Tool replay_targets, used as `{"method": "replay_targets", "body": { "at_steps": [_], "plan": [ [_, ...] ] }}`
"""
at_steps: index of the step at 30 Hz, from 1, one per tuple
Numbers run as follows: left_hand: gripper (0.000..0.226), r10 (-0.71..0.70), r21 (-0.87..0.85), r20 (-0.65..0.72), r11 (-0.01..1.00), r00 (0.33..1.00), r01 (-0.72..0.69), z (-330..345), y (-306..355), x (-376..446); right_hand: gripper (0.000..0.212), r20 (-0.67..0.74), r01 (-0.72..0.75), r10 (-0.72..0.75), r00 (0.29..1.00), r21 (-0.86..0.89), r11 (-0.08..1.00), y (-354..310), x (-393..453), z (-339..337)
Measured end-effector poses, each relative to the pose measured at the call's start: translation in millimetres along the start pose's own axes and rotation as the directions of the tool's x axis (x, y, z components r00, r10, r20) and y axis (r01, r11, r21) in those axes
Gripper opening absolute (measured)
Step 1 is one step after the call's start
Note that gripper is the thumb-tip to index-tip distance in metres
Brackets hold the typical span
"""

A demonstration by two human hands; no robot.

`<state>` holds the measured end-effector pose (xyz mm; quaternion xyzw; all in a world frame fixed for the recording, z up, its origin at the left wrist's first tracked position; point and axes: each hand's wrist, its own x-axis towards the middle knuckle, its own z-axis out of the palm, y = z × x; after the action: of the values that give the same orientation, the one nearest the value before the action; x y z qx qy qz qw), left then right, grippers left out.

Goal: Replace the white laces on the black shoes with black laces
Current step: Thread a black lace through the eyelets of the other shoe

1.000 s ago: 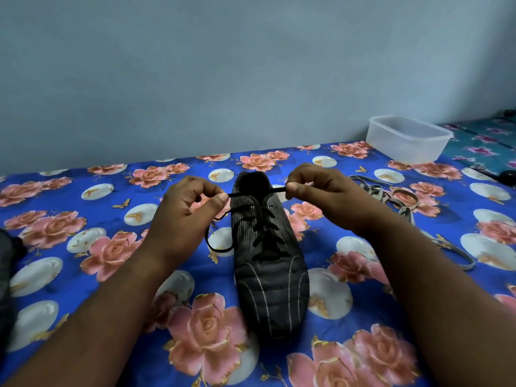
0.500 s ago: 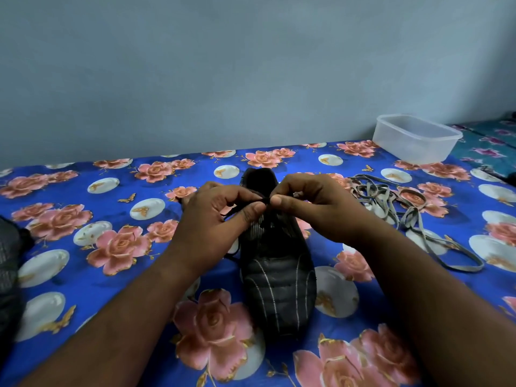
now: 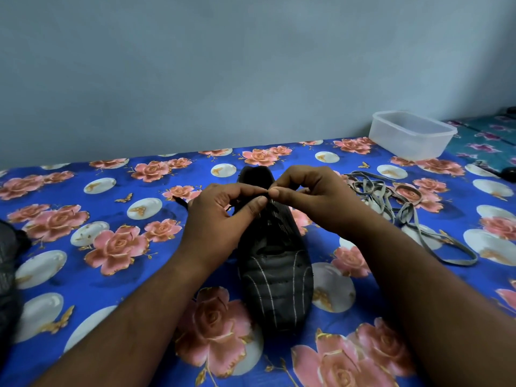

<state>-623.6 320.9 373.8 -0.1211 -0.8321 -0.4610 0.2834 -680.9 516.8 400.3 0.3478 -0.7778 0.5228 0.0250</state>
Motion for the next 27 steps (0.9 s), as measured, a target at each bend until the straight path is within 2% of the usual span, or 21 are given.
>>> {"method": "replay_targets", "body": {
  "at_steps": [3,6,14,19,21,24,27],
  "plan": [
    [0.013,-0.004,0.031,-0.036,1.0,0.999,0.005,2,-2,3,0.008,-0.039,-0.012,0.012,0.999,0.001,1.0,3,0,-1],
    [0.017,0.054,0.061,-0.018,0.997,0.998,-0.053,4,-4,3,0.008,-0.053,-0.022,0.022,0.998,-0.003,1.0,7,1,-2],
    [0.006,0.063,0.088,-0.055,0.994,0.997,-0.058,11,-4,4,0.003,0.07,-0.043,0.038,0.997,0.06,0.997,15,2,-9],
    [0.02,0.053,0.041,-0.035,0.998,0.998,-0.052,17,-12,3,0.01,0.045,-0.058,0.054,0.997,0.08,0.995,18,2,-10],
    [0.021,0.037,0.034,-0.033,0.999,0.999,-0.036,17,-13,4,0.018,0.023,-0.066,0.066,0.998,0.006,0.998,20,3,-12],
    [0.016,0.035,0.084,-0.033,0.996,0.999,-0.032,15,-10,6,0.028,0.082,-0.023,0.04,0.996,-0.192,0.981,23,4,-6],
    [0.019,-0.002,0.123,-0.062,0.992,0.998,0.009,10,-10,7,0.028,0.131,-0.006,0.035,0.991,-0.219,0.976,24,3,4]
  ]
}}
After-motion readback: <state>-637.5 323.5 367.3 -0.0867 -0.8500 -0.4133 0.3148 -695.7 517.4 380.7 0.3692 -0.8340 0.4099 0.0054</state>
